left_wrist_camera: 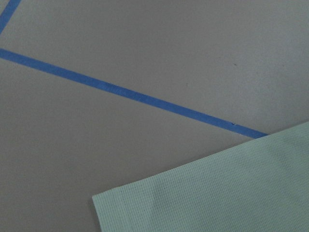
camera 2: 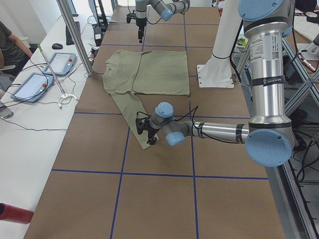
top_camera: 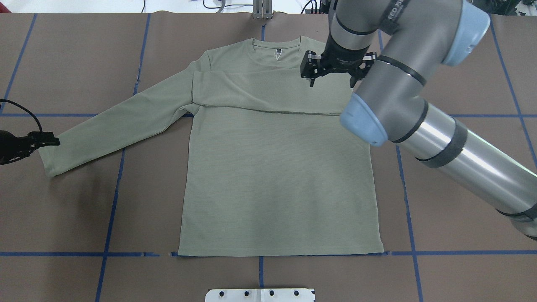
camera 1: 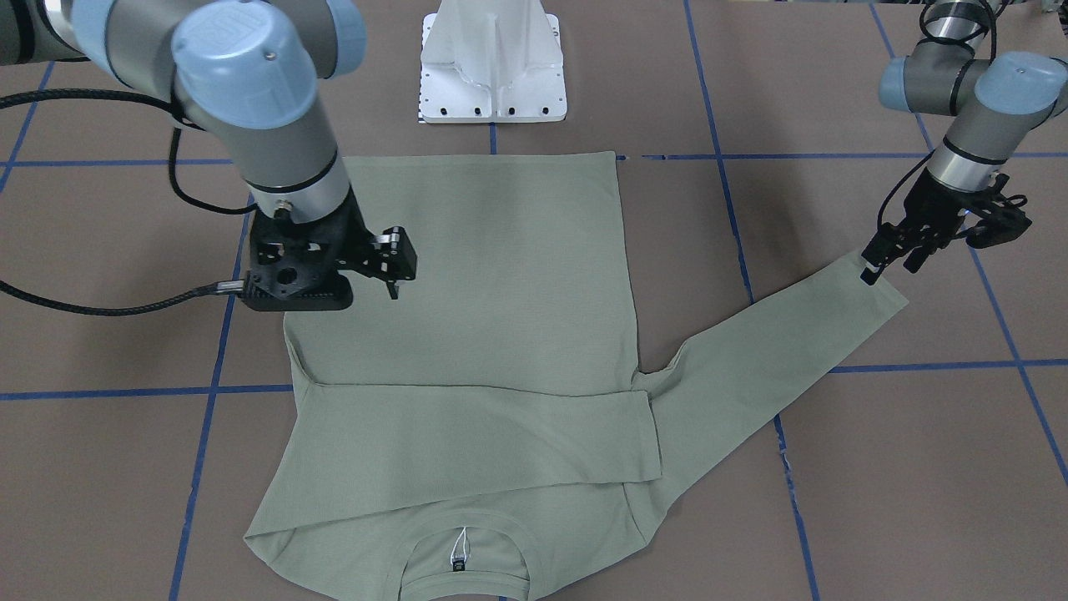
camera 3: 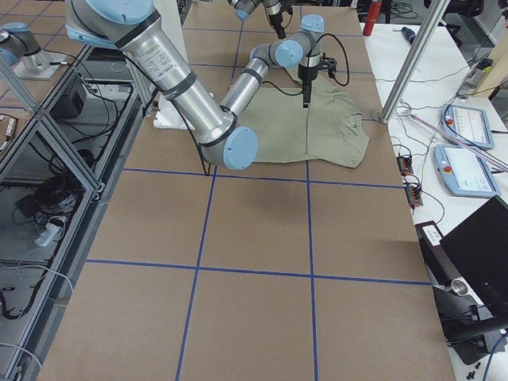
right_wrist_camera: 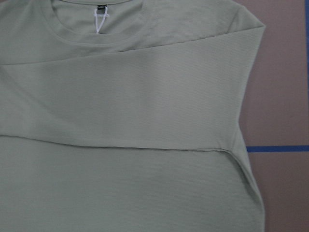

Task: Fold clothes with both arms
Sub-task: 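Release the sleeve and raise the right gripper away from the shirt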

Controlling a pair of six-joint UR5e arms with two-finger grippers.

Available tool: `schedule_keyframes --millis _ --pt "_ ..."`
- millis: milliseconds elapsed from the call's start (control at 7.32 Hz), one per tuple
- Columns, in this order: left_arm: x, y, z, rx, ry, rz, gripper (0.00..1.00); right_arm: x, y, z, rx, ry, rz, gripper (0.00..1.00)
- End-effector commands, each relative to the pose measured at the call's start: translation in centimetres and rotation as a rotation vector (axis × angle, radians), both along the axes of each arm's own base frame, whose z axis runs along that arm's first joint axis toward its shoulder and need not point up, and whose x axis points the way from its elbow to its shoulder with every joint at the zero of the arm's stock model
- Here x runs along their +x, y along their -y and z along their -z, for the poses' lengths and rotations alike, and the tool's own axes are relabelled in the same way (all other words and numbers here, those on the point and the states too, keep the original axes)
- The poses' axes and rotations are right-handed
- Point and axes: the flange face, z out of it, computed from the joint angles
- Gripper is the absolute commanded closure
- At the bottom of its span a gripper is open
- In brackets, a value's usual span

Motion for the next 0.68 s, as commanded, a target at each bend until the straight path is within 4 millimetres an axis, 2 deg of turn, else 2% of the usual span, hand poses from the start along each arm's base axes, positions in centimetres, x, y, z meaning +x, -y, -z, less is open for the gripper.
schedule_keyframes --millis 0,137,546 --pt "1.5 -0.5 -0.9 -0.031 0.097 0.027 0.02 6.8 -1.0 -5.8 0.022 -0.005 0.074 0.0" --pt "1.7 -0.6 -1.3 -0.037 0.108 0.024 0.03 8.3 -1.4 -7.2 0.03 -0.008 0.086 0.0" --pt "2.3 -0.7 -2.7 -0.041 0.138 0.024 0.03 8.7 -1.7 -7.5 0.031 -0.005 0.086 0.0"
